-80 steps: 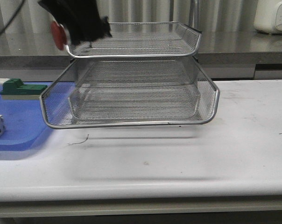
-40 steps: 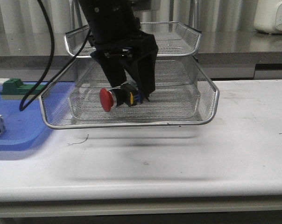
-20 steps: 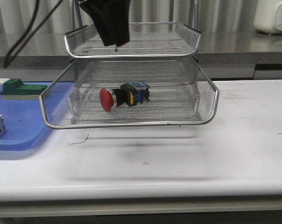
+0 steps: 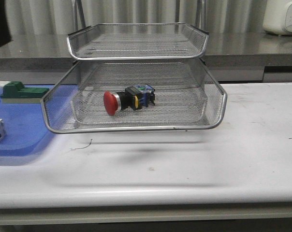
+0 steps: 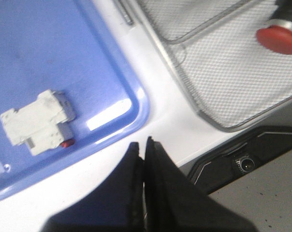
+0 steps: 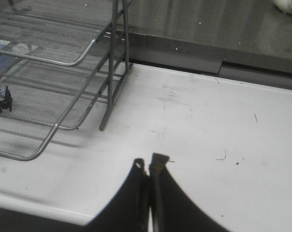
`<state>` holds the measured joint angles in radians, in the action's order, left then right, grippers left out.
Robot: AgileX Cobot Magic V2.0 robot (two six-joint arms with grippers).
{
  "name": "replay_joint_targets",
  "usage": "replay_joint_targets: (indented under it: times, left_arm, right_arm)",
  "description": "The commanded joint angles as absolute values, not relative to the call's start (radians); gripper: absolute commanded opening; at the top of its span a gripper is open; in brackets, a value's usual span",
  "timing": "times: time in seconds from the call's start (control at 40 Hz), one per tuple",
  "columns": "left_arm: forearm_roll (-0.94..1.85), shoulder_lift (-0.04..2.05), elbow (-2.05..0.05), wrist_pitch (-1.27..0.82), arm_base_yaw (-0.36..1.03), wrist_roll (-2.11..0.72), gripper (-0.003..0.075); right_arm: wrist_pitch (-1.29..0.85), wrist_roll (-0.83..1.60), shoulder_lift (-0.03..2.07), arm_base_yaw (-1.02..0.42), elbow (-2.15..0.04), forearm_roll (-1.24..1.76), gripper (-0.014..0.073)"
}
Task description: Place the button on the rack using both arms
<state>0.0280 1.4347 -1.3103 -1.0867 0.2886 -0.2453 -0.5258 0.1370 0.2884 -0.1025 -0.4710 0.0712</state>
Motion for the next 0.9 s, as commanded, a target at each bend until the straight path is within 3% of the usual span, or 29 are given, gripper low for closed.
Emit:
replay_joint_targets:
  times: [0.0,0.45,0.88]
  left_arm:
    - [0.039,1.304,-1.211,-0.964,0.235,-0.230,-0.0019]
    - [0.051,0.678,-0.660,-0.570,0.132,-0.230,-0.0019]
    - [0.120,0.010,-0.404,-0.454,0.132,-0.230,-0.0019]
  right_arm:
    - [-0.447,0.139,0.296,-0.103,-0.500,0.075,-0.0060]
    - [-0.447,0.139,0.296,-0.103,-0.500,0.075,-0.0060]
    - [-0.447,0.139,0.296,-0.103,-0.500,0.075,-0.0060]
